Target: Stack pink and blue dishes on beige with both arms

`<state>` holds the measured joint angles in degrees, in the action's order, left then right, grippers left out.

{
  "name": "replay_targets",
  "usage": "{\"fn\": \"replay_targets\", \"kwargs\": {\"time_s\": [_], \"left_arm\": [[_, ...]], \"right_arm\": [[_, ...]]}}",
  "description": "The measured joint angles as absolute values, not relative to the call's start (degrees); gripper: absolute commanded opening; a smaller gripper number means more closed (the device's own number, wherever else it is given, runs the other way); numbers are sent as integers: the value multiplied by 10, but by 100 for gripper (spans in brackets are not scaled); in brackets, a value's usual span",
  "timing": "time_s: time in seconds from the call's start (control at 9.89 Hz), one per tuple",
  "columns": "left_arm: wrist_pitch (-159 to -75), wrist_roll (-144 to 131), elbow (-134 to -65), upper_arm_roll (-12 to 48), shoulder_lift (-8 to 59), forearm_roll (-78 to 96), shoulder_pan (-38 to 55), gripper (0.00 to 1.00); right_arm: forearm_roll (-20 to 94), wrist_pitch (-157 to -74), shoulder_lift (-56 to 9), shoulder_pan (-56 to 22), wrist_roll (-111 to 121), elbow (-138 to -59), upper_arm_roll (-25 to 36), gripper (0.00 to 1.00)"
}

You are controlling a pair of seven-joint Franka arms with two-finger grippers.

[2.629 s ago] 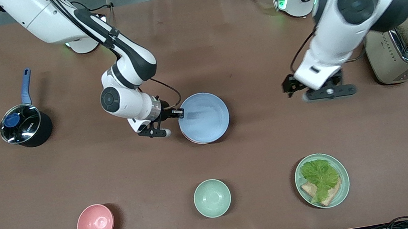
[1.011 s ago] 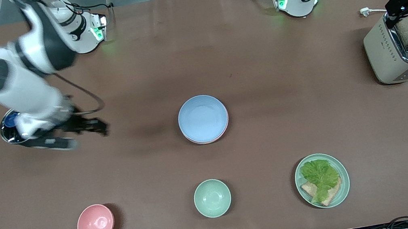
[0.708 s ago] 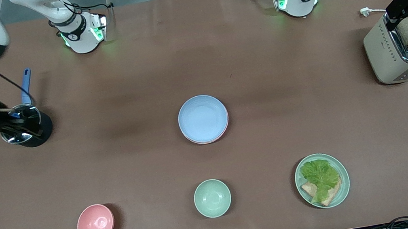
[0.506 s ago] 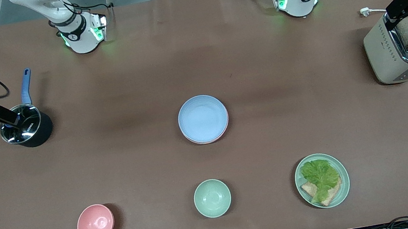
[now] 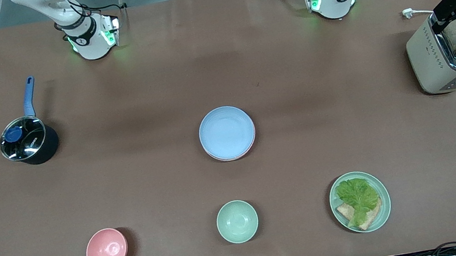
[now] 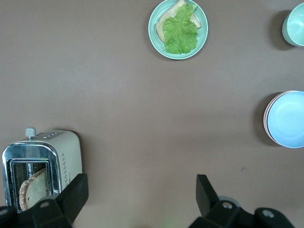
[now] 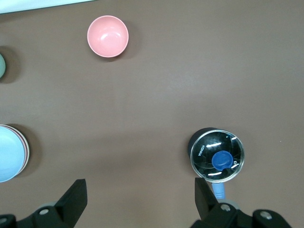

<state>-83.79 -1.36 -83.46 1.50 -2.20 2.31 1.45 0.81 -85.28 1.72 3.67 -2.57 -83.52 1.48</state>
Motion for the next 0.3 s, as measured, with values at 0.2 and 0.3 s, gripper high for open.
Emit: {"fn": "replay_targets", "kwargs": {"time_s": [0.2,0.3], "left_arm": [[-838,-14,-836,15,-22,22,14,100],[-838,-14,-836,15,-22,22,14,100]], "right_arm": [[8,-838,9,36,-28,-835,19,100],[8,-834,7,35,-29,-835,19,100]]}}
